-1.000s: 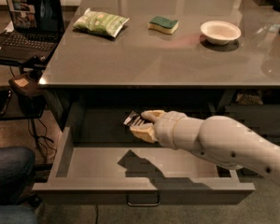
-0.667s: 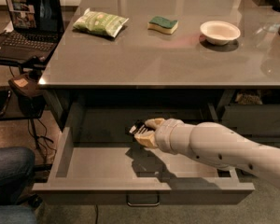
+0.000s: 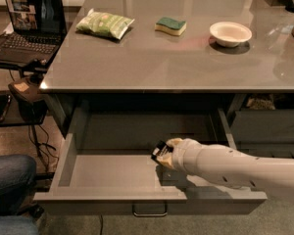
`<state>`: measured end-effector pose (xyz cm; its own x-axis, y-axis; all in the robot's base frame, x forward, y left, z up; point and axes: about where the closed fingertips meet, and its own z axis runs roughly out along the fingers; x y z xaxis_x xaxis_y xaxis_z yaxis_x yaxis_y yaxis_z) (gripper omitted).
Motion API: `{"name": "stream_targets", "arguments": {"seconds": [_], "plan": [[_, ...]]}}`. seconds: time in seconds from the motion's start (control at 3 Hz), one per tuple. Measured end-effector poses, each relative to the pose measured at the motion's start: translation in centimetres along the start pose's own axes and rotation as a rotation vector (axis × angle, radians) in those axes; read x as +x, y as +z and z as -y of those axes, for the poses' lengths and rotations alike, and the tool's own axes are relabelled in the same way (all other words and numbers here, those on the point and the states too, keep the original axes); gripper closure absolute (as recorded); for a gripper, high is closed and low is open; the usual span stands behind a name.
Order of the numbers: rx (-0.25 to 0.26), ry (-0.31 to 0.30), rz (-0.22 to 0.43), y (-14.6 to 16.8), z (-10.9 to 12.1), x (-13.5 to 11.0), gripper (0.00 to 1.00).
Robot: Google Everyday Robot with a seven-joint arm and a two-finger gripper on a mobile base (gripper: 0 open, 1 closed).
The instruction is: Place rxbar chocolate into top drawer
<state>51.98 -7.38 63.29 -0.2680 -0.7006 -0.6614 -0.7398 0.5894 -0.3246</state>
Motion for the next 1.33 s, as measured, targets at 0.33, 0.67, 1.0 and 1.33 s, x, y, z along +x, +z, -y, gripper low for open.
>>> {"name": "stream_targets", "arguments": {"seconds": [0.33, 0.67, 1.0, 1.33], "plan": [[-0.012, -0.015, -0.045, 0.46, -0.34, 1.80, 1.00], [-0.011, -0.015, -0.044, 0.46, -0.29, 1.72, 0.81], [-0.011, -0.015, -0.044, 0.46, -0.29, 1.71, 0.58], [-0.011, -0.015, -0.044, 0.46, -0.28, 1.71, 0.35]]}}
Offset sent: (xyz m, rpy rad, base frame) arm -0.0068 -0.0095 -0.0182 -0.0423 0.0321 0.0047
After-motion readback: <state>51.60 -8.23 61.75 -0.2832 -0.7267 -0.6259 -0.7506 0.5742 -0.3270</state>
